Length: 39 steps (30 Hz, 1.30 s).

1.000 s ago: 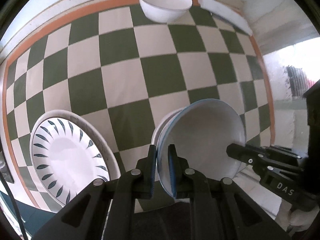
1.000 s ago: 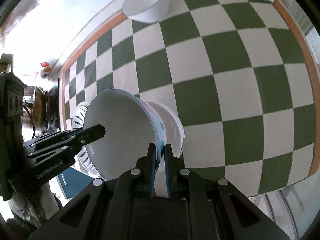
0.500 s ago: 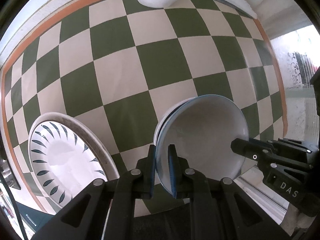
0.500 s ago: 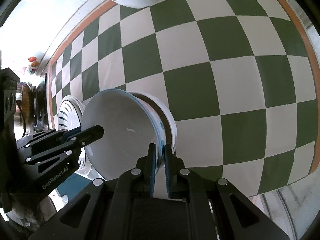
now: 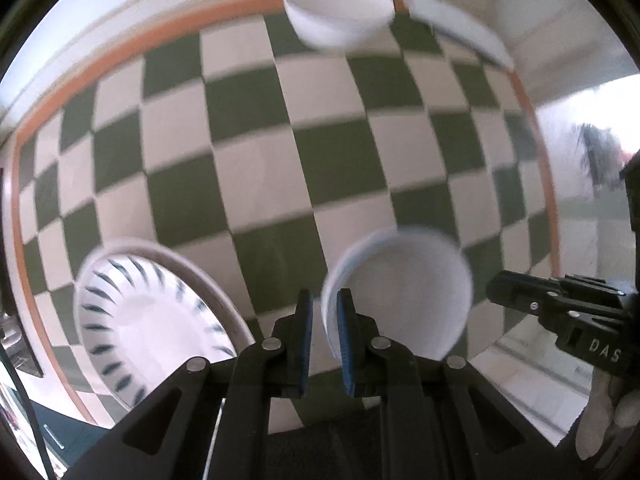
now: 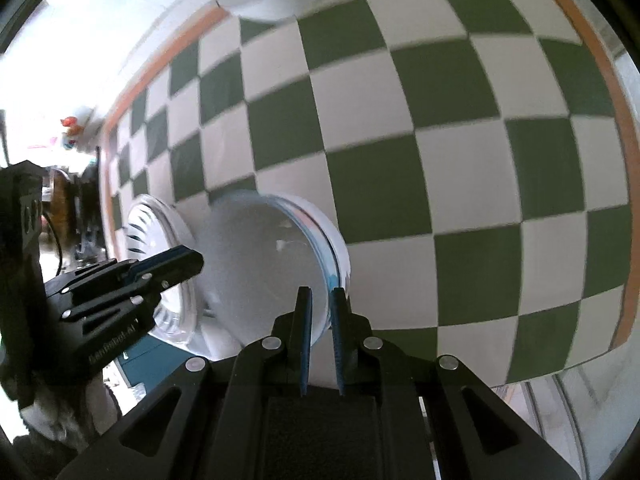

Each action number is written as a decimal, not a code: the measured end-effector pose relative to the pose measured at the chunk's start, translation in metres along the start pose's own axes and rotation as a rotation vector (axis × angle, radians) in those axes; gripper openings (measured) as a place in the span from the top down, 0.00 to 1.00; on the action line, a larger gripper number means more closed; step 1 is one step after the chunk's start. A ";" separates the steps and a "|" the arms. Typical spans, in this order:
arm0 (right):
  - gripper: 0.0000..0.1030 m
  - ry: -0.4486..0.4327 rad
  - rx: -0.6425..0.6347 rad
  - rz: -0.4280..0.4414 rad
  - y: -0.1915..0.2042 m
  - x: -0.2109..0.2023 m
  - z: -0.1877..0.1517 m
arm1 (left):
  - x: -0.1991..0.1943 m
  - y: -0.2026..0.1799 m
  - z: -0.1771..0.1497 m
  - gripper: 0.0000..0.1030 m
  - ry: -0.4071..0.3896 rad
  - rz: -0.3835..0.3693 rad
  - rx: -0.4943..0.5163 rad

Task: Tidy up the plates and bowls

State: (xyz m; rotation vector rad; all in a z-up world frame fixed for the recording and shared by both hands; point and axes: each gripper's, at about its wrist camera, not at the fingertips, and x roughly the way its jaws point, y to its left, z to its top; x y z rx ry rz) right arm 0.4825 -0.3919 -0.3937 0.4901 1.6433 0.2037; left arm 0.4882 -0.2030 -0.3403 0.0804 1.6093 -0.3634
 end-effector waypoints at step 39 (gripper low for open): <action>0.93 -0.148 0.003 -0.060 0.022 0.019 0.260 | 0.038 0.039 0.217 0.89 -0.064 -0.007 -0.155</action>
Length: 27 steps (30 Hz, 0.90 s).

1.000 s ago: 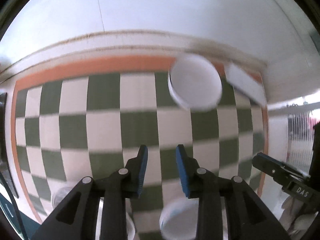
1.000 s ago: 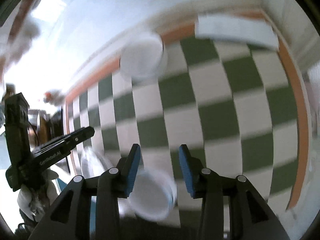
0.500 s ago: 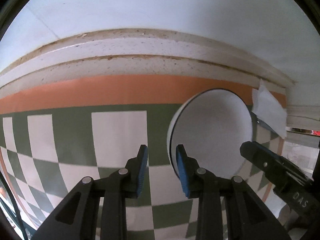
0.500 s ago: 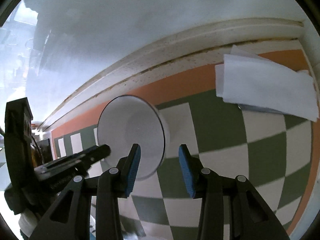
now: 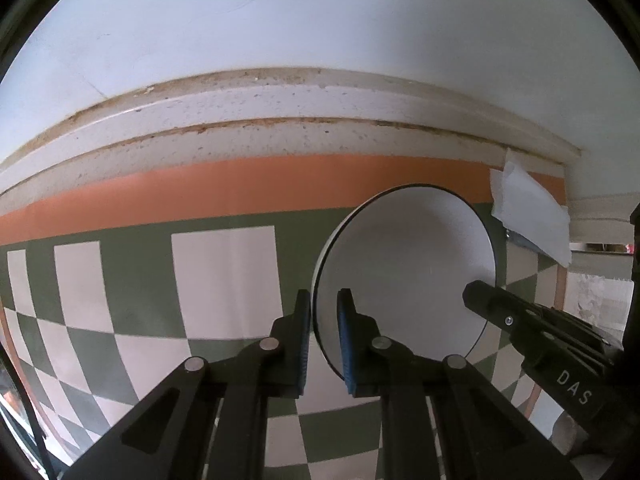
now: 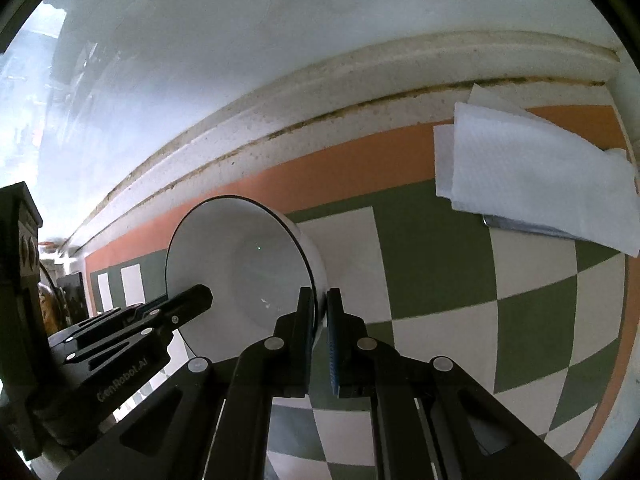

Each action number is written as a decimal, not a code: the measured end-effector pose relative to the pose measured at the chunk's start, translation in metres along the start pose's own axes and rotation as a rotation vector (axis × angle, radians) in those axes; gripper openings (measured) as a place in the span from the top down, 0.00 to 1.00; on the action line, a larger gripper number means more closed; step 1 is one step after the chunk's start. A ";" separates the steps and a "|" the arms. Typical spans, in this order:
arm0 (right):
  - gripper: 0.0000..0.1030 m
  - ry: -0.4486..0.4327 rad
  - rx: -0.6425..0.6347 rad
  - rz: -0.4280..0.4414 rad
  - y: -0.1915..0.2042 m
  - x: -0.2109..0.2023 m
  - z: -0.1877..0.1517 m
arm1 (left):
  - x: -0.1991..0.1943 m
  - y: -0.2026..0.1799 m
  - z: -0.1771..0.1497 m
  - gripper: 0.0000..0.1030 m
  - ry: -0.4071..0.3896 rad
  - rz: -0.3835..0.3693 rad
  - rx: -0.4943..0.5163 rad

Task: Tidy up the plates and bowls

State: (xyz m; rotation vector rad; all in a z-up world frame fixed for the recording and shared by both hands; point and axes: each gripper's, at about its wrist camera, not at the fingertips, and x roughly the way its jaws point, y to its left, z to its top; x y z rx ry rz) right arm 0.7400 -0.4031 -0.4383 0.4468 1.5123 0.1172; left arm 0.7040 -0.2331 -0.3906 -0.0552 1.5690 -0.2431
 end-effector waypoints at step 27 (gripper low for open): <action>0.91 -0.070 -0.061 0.044 0.022 -0.114 -0.222 | -0.087 -0.012 -0.187 0.89 -0.053 -0.019 0.167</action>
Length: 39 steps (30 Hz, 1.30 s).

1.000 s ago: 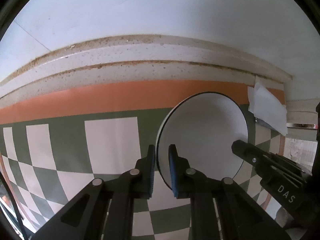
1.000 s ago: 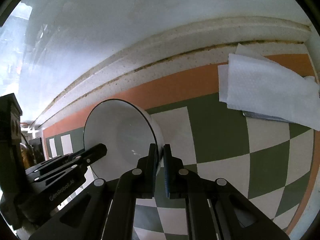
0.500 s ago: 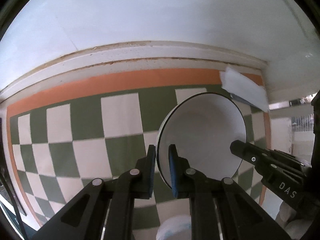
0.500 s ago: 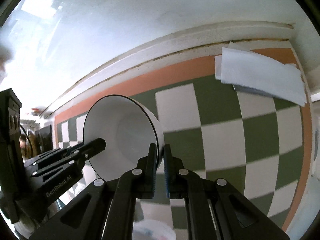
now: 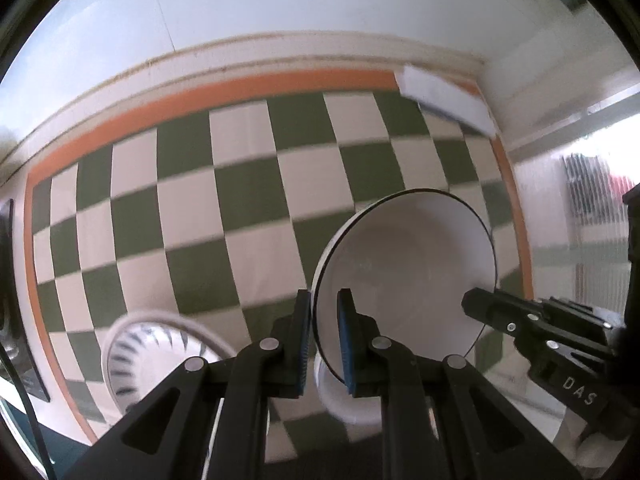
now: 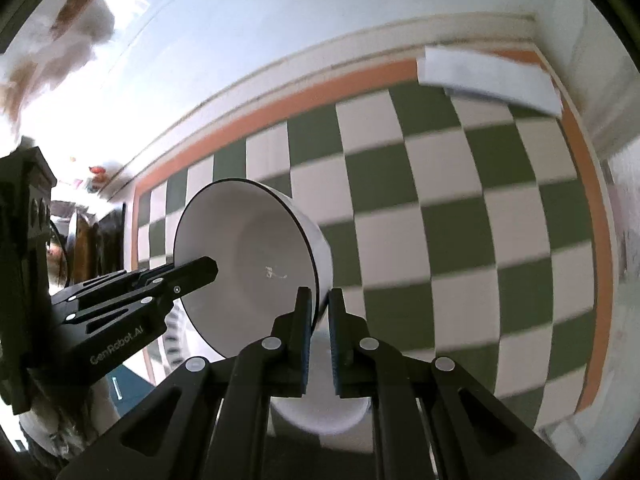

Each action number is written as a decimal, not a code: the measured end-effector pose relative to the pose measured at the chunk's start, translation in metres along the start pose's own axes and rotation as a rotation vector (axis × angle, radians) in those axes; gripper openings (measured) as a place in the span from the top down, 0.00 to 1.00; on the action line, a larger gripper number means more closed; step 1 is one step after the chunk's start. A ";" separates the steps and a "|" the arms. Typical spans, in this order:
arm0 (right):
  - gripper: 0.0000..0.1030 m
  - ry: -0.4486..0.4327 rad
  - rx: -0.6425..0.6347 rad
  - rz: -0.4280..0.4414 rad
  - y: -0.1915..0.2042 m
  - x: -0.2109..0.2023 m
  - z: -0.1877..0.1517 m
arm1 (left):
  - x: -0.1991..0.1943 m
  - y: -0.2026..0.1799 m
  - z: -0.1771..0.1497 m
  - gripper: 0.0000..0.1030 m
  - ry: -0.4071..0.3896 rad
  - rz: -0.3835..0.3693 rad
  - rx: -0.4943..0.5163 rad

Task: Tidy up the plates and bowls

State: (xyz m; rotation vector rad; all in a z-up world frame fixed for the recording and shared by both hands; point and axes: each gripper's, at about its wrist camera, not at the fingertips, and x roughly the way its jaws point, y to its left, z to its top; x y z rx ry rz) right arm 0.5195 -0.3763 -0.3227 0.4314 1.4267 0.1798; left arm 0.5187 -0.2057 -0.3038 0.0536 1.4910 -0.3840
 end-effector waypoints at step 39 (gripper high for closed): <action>0.90 0.163 0.039 -0.006 -0.038 0.060 -0.078 | 0.059 -0.021 -0.068 0.89 0.140 0.075 0.004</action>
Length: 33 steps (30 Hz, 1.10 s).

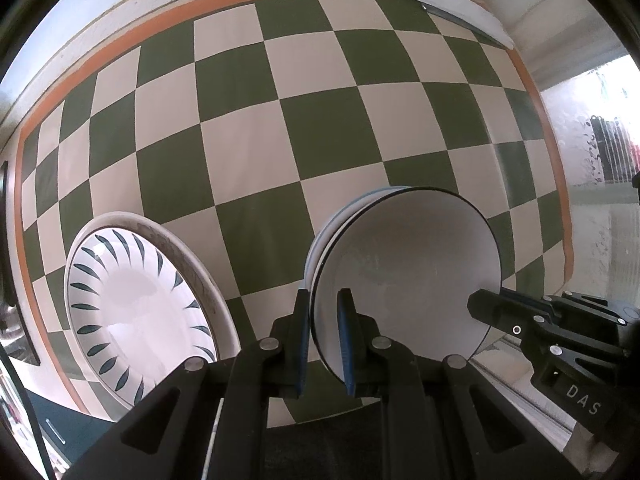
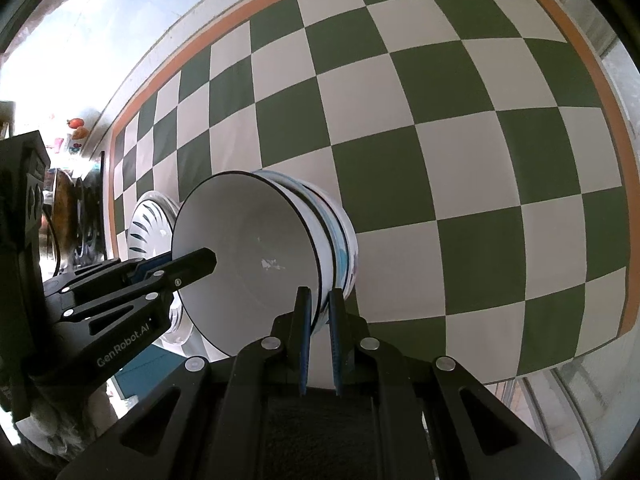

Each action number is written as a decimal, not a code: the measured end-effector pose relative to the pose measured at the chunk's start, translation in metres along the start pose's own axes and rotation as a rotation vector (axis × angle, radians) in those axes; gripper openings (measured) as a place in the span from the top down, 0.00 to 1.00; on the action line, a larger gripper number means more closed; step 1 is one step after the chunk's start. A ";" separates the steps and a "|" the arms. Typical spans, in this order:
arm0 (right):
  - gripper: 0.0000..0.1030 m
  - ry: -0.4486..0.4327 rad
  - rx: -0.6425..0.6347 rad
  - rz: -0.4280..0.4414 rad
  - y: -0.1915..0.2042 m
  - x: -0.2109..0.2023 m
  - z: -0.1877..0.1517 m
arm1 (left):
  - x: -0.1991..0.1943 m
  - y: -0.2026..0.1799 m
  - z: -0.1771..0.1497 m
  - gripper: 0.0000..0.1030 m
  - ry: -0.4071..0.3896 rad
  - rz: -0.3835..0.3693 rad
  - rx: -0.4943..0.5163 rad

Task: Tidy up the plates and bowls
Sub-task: 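Lower the three-bowl stack onto the cloth and open both grippers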

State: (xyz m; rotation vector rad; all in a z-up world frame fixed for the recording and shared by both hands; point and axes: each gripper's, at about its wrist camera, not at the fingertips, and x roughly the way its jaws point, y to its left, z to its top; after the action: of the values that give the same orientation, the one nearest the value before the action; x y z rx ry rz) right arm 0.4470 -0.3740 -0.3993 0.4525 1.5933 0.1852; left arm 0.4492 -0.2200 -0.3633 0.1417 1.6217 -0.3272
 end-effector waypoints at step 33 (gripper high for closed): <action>0.44 -0.242 -0.148 -0.090 0.060 -0.094 -0.080 | -0.117 0.029 -0.095 0.20 -0.322 0.011 -0.106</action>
State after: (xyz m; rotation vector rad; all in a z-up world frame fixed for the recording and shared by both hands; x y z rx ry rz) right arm 0.3796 -0.3447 -0.2829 0.2765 1.3492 0.1713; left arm 0.3766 -0.1526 -0.2460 0.0152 1.3152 -0.2413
